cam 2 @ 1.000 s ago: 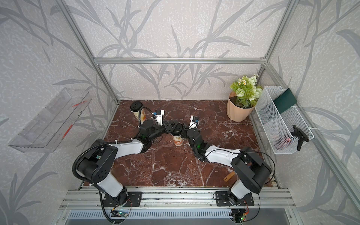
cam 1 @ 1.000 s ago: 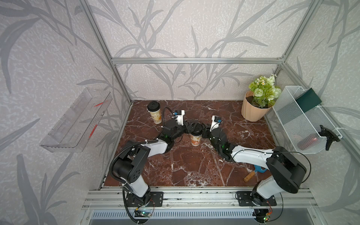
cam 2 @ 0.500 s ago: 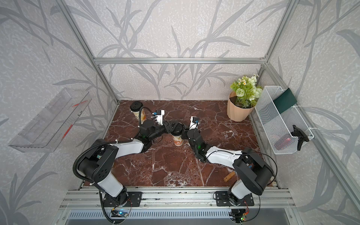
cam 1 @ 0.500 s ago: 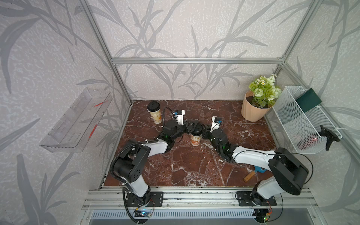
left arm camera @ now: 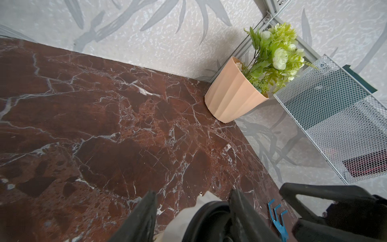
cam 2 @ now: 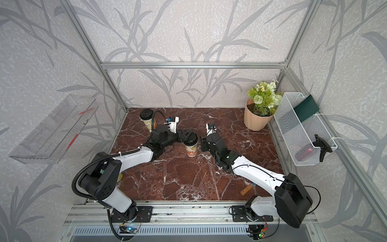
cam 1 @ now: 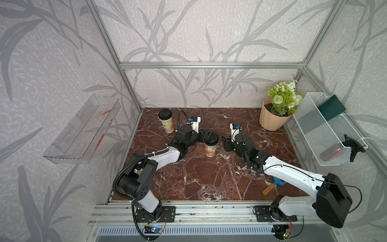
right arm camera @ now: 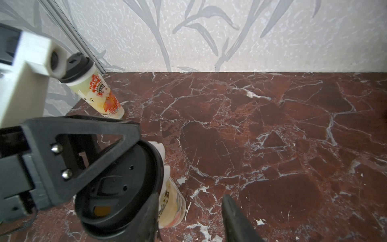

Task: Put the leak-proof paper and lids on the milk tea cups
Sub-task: Secure the cup lid on the cup.

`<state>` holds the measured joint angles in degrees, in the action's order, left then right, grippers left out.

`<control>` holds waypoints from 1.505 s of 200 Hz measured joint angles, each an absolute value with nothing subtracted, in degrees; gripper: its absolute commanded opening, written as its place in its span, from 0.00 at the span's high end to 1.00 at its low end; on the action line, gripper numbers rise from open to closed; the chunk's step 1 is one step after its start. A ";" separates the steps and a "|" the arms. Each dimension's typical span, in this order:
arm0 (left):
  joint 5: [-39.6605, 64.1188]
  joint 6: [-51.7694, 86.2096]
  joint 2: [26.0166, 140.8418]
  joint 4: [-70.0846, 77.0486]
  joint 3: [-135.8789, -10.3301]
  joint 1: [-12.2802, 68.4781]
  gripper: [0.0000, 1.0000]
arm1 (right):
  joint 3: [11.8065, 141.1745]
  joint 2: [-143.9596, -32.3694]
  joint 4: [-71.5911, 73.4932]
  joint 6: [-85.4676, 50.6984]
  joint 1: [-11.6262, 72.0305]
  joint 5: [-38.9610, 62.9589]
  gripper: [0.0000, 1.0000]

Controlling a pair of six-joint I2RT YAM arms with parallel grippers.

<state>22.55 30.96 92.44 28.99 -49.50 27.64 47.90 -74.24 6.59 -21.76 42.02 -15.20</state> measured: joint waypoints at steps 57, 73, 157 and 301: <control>20.34 27.99 90.13 14.96 -54.57 27.66 0.37 | 48.05 -75.37 6.96 -21.34 42.26 -9.23 0.45; 19.90 27.49 89.86 12.29 -55.64 27.66 0.36 | 48.05 -76.20 7.35 -21.37 42.26 -8.32 0.44; 19.09 25.76 89.56 3.44 -59.99 27.64 0.32 | 48.05 -77.23 7.97 -21.43 42.26 -6.33 0.40; 18.41 24.49 88.58 -2.24 -61.84 27.31 0.25 | 48.05 -78.00 8.75 -21.41 42.26 -5.96 0.37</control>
<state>18.41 24.49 88.58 -2.24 -61.84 27.31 48.05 -78.00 8.75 -21.41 42.26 -5.96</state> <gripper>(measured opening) 0.748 0.631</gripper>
